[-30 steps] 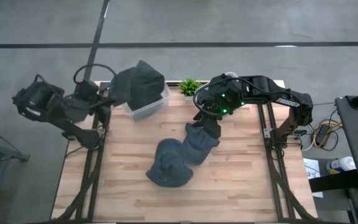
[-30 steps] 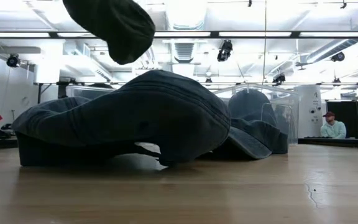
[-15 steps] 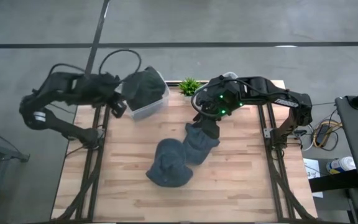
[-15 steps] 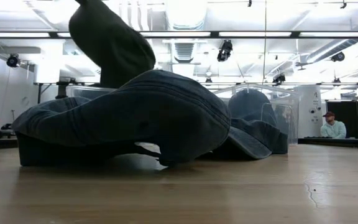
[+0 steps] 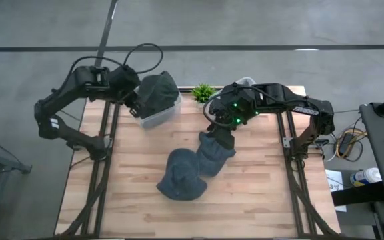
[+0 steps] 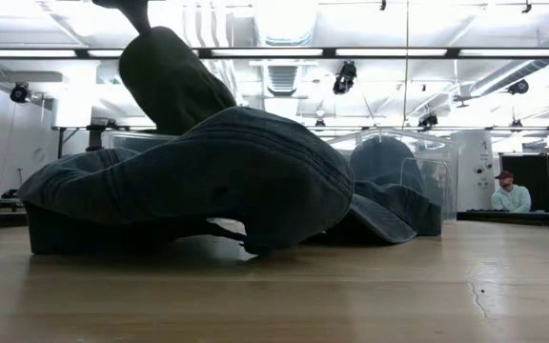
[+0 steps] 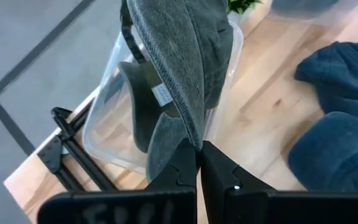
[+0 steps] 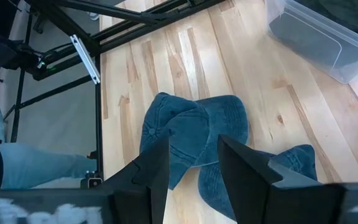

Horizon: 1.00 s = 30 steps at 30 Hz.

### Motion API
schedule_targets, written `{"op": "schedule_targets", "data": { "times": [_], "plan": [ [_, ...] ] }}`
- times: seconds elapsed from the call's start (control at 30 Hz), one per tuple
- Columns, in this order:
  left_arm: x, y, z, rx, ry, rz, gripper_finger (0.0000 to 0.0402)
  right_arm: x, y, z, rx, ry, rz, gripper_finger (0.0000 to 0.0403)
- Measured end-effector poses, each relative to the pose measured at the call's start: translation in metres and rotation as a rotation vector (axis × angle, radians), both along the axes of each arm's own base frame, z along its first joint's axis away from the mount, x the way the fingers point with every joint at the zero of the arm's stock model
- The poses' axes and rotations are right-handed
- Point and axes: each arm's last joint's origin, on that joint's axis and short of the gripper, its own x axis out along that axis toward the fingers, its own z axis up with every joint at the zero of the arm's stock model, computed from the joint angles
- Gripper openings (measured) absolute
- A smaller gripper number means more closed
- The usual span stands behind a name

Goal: Pick & Place hat
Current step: Put the black cap into the left transparent bin

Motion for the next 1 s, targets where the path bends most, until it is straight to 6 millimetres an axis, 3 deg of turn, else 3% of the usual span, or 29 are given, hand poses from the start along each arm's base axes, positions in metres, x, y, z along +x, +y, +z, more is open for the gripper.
{"op": "schedule_targets", "data": {
  "times": [0.23, 0.6, 1.0],
  "plan": [
    [0.005, 0.005, -0.003, -0.138, -0.045, 0.012, 0.0000, 0.000, 0.000, 0.000, -0.002, -0.001, 0.002, 0.0129],
    [-0.007, 0.016, 0.021, -0.179, -0.193, 0.114, 0.0000, 0.000, 0.000, -0.001, -0.009, 0.001, 0.009, 0.0125],
    [0.025, 0.038, 0.001, -0.226, -0.088, 0.093, 0.0000, 0.000, 0.000, -0.001, -0.018, -0.001, 0.017, 0.0127]
  ]
}}
